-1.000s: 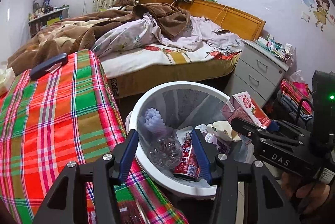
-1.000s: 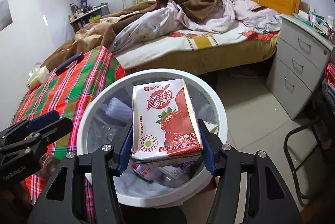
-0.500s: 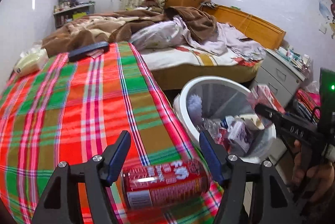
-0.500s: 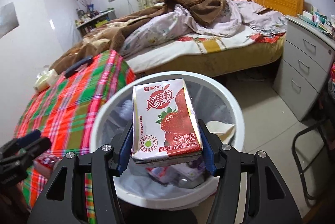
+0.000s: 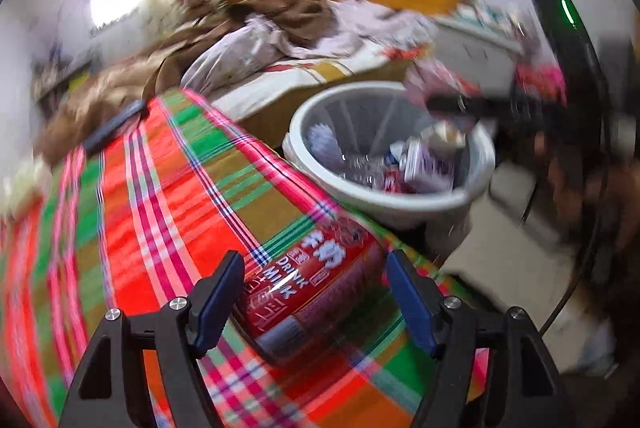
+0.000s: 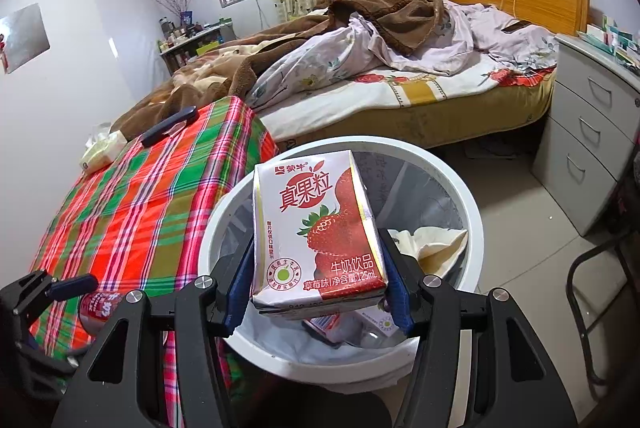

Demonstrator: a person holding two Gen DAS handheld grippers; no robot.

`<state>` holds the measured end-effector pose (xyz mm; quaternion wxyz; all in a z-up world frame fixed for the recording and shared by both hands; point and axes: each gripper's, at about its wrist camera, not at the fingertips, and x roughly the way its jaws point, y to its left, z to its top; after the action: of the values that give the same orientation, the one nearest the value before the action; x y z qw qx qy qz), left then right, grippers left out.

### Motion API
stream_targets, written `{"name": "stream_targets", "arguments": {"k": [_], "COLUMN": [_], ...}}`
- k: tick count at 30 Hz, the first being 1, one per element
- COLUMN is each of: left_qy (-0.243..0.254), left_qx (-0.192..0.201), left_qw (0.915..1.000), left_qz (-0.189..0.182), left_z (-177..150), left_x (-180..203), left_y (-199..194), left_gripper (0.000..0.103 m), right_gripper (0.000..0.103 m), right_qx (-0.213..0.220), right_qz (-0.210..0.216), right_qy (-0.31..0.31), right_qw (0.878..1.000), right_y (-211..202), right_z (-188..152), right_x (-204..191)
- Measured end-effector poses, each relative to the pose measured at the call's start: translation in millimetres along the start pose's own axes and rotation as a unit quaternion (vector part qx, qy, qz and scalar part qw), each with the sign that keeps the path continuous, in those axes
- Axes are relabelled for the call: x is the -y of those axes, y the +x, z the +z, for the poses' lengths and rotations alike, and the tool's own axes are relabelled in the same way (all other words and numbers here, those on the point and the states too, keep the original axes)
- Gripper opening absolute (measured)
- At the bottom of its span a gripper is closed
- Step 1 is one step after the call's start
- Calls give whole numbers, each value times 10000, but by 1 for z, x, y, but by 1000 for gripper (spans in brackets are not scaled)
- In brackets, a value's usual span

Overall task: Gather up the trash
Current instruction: 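Open both tools to drop the red can and strawberry carton into the bin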

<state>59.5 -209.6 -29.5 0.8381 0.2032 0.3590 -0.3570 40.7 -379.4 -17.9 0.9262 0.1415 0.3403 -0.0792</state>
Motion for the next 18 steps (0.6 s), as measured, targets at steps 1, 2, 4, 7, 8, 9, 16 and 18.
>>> {"name": "stream_targets", "arguments": {"k": [1, 2, 4, 7, 8, 9, 16, 18], "left_qy": [63, 58, -29, -246, -368, -490, -853, -842], "left_qx": [-114, -205, -207, -215, -279, -298, -193, -114], "left_qw": [9999, 9998, 9998, 9994, 9988, 9982, 9959, 9961], "left_qz": [59, 34, 50, -78, -143, -171, -240, -254], "left_z": [-1, -1, -2, -1, 0, 0, 11, 17], "left_x": [1, 0, -5, -12, -16, -19, -23, -20], "left_y": [5, 10, 14, 21, 25, 28, 33, 32], "left_gripper": [73, 73, 73, 73, 73, 71, 57, 57], "right_gripper": [58, 58, 58, 58, 58, 58, 58, 58], "right_qx": [8, 3, 4, 2, 12, 15, 27, 47], "right_qz": [6, 2, 34, 17, 25, 29, 11, 16], "right_qy": [0, 9, 10, -9, -16, -22, -32, -9], "right_qw": [10000, 10000, 10000, 10000, 10000, 10000, 10000, 10000], "right_y": [0, 0, 0, -1, -1, -1, -1, -3], "right_z": [0, 0, -1, 0, 0, 0, -1, 0], "right_x": [0, -1, -2, -4, -4, -4, 0, 1]}}
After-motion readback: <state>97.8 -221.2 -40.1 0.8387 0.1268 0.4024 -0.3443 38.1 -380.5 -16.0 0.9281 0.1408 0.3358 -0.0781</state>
